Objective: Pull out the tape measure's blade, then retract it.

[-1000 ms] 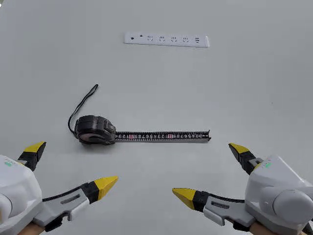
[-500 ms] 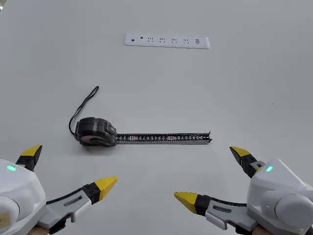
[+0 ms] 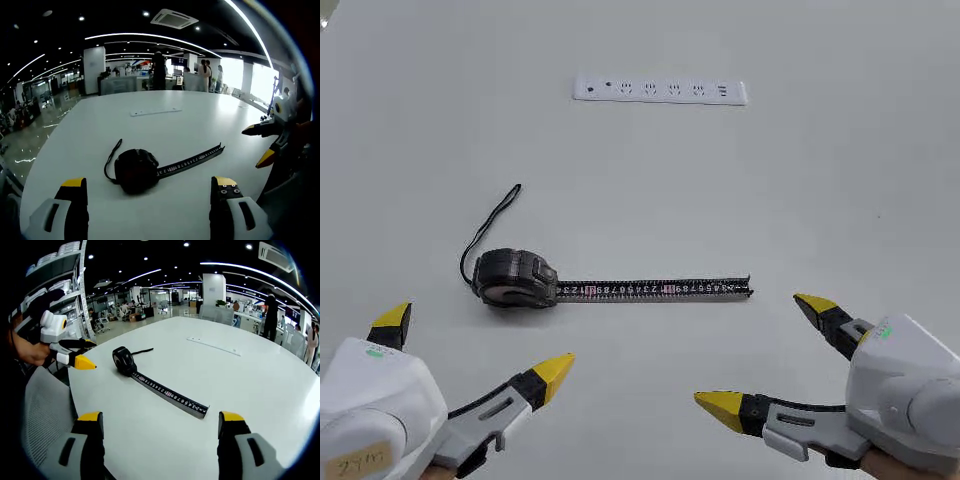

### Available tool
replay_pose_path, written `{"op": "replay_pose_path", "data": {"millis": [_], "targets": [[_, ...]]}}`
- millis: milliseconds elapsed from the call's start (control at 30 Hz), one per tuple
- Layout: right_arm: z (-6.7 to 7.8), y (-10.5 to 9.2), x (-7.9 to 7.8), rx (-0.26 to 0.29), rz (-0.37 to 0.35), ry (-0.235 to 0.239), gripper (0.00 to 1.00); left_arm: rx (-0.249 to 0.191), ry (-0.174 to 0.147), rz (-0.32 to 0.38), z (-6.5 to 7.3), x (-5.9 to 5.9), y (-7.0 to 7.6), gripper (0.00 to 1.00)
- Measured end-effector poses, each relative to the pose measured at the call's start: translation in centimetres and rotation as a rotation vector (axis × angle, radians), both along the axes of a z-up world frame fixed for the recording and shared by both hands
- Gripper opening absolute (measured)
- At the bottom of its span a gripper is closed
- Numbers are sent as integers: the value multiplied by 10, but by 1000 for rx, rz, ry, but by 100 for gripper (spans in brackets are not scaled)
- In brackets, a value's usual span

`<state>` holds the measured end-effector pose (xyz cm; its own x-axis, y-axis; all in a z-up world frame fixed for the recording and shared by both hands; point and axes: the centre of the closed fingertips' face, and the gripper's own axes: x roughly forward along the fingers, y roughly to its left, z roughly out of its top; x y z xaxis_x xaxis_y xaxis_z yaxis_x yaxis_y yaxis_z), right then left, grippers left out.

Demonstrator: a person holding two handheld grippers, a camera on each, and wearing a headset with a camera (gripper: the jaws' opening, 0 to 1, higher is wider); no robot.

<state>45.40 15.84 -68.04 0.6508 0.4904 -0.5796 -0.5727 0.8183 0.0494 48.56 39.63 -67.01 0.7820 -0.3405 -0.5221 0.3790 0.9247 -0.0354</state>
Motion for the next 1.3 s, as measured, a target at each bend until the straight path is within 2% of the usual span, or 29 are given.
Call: {"op": "replay_pose_path", "data": {"millis": [67, 100, 167, 267, 333, 467, 567, 667, 800, 933, 1000, 1167, 1300], "targets": [[0, -2, 1, -1, 8, 1, 96, 9, -9, 11, 0, 2, 0, 100], [-1, -7, 7, 24, 74, -1, 96, 6, -27, 62, 0, 11, -2, 100], [-3, -10, 8, 17, 97, -1, 94, -4, -16, 85, -3, 13, -2, 100], [-5, -13, 10, 11, 165, -4, 91, 7, -12, 105, -9, 16, -1, 100], [-8, -18, 12, -10, 188, -6, 90, 9, -15, 113, -10, 18, -1, 100], [-10, -22, 16, -28, 279, -8, 85, 19, -20, 133, -13, 25, -1, 100], [-14, -28, 22, -51, 314, -5, 82, 20, -21, 145, -14, 31, -2, 100], [-17, -29, 25, -54, 365, -1, 78, 18, -23, 160, -16, 36, -3, 100], [-22, -30, 32, -70, 426, -6, 76, 20, -11, 190, -22, 42, -3, 100], [-29, -31, 36, -91, 496, 11, 70, 15, 3, 213, -29, 48, -4, 100], [-32, -30, 38, -97, 510, 24, 68, 14, 11, 221, -31, 50, -4, 100], [-34, -30, 41, -115, 538, 16, 61, 18, 11, 226, -32, 52, -5, 99], [-36, -28, 49, -138, 592, 8, 54, 26, 19, 238, -38, 58, -6, 98]]}}
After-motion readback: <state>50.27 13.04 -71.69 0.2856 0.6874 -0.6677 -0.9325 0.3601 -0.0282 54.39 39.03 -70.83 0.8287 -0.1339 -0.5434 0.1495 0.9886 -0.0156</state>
